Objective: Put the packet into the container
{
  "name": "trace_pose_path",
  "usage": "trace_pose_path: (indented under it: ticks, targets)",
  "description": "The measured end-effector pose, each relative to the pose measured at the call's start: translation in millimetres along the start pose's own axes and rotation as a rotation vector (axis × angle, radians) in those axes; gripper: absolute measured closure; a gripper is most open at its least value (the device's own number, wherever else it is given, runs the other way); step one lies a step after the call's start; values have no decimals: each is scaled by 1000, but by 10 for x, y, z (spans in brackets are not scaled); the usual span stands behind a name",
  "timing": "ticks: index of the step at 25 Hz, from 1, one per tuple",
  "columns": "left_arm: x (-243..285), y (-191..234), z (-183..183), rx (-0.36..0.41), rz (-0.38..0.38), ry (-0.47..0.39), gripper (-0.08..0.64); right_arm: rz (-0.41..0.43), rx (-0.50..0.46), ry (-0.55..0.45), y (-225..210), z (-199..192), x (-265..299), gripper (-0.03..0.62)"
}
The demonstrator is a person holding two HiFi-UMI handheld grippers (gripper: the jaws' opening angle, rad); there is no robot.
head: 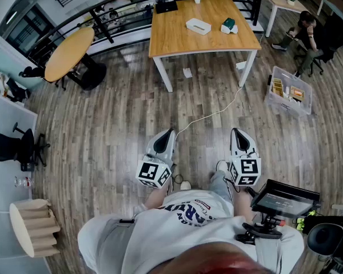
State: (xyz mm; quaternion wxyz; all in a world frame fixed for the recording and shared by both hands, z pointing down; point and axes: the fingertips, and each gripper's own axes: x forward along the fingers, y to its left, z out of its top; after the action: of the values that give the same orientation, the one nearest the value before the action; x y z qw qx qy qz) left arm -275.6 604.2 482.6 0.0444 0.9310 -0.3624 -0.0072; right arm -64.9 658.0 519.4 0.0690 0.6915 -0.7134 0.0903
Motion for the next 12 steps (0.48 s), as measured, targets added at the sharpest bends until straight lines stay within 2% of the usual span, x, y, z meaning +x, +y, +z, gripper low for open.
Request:
trace_pose_path:
  ticks: [3, 5, 8, 12]
  targets:
    - [-342, 351, 23, 27, 0, 8, 560, -14, 19, -7, 513, 26, -54, 583]
    - [-572, 434, 77, 26, -8, -3, 560, -16, -2, 3, 729, 46, -159, 583]
    - [-841, 443, 148, 46, -14, -32, 560, -25, -17, 6, 873, 34, -336, 583]
    - [-890, 429, 139, 9, -9, -35, 560, -47, 7, -14, 890, 57, -495, 583]
